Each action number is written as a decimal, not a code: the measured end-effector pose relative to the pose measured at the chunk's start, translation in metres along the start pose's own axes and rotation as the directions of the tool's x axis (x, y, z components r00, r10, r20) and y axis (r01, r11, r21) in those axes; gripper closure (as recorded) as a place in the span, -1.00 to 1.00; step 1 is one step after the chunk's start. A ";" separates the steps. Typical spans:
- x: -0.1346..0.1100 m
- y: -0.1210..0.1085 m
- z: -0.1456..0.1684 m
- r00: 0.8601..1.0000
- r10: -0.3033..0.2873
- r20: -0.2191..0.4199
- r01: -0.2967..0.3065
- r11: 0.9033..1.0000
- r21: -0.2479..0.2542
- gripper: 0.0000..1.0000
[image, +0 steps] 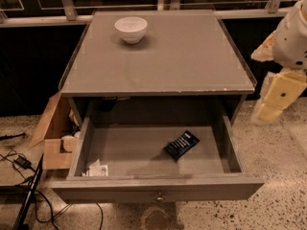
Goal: Pick rxbar blueberry from top drawer and place on counter
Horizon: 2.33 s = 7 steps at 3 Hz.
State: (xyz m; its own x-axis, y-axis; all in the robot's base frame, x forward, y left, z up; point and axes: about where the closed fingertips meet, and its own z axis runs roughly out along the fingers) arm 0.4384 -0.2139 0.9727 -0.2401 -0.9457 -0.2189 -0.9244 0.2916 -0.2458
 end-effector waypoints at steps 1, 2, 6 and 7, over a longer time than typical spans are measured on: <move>-0.005 0.006 0.025 0.996 0.091 0.016 -0.091 0.996 0.008 -0.16; -0.013 0.016 0.091 0.970 0.242 0.027 -0.243 0.969 0.048 0.46; -0.002 0.019 0.179 0.900 0.428 0.083 -0.436 0.891 0.127 1.00; 0.005 0.032 0.211 0.862 0.493 0.117 -0.504 0.859 0.090 1.00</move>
Offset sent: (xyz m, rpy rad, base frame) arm 0.0412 0.0517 -0.1295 0.1491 -0.0884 -0.3493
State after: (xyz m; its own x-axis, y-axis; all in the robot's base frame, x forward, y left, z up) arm 0.4699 -0.1792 0.7646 -0.6281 -0.6548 -0.4203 -0.6467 0.7397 -0.1860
